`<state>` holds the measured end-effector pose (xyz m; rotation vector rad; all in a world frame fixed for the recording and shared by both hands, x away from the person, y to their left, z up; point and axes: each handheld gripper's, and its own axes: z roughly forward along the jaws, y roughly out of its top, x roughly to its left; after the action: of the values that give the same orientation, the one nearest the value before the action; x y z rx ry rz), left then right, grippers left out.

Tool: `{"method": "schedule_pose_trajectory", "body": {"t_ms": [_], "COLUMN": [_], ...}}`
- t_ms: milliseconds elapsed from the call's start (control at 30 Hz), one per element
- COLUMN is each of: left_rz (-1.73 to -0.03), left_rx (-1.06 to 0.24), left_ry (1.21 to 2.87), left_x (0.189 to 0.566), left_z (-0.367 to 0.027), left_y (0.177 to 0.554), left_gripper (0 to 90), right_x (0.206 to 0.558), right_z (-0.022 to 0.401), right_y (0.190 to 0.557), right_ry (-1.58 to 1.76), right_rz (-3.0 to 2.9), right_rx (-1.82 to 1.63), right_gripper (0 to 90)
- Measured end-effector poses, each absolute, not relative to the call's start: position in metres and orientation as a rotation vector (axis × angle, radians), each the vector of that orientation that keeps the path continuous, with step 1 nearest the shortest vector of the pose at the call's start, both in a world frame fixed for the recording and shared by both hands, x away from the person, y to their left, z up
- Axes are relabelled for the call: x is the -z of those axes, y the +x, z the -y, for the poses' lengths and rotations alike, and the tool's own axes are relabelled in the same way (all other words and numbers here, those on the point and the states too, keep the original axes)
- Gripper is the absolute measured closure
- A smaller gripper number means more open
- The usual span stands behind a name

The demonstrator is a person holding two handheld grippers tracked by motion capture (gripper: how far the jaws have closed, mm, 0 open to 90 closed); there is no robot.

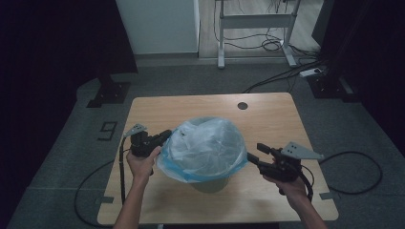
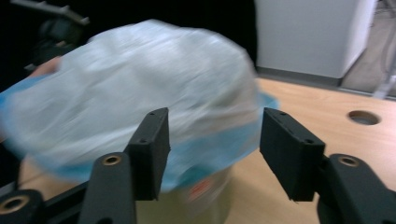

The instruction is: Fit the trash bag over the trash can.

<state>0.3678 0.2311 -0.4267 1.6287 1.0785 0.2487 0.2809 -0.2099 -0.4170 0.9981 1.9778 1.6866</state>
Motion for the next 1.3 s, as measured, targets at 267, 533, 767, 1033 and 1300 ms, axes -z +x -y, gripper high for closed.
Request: {"method": "schedule_pose_trajectory", "body": {"t_ms": [267, 533, 767, 1033, 1300], "left_rz": [-1.074, -1.069, -1.063, -1.066, -1.074], "left_rx": [-0.252, -0.253, -0.250, -0.256, -0.249], "left_ry": [1.632, 1.628, 1.628, 1.627, 1.647], "left_x": [0.427, 0.427, 0.428, 0.430, 0.436], "left_z": [-0.228, -0.228, -0.225, -0.226, -0.229], "left_y": [0.367, 0.366, 0.365, 0.364, 0.361], "left_gripper": [83.9, 83.7, 83.7, 83.7, 85.2], "right_x": [0.433, 0.431, 0.430, 0.435, 0.480], "right_z": [0.194, 0.182, 0.185, 0.188, 0.195], "right_y": [0.275, 0.274, 0.271, 0.268, 0.275], "right_ry": [0.931, 0.828, 0.793, 0.795, 0.903], "right_rz": [-2.105, -2.149, -2.139, -2.097, -2.179], "right_rx": [-1.703, -1.680, -1.665, -1.667, -1.610], "right_gripper": [32.4, 45.2, 76.8, 89.0, 89.2]}}
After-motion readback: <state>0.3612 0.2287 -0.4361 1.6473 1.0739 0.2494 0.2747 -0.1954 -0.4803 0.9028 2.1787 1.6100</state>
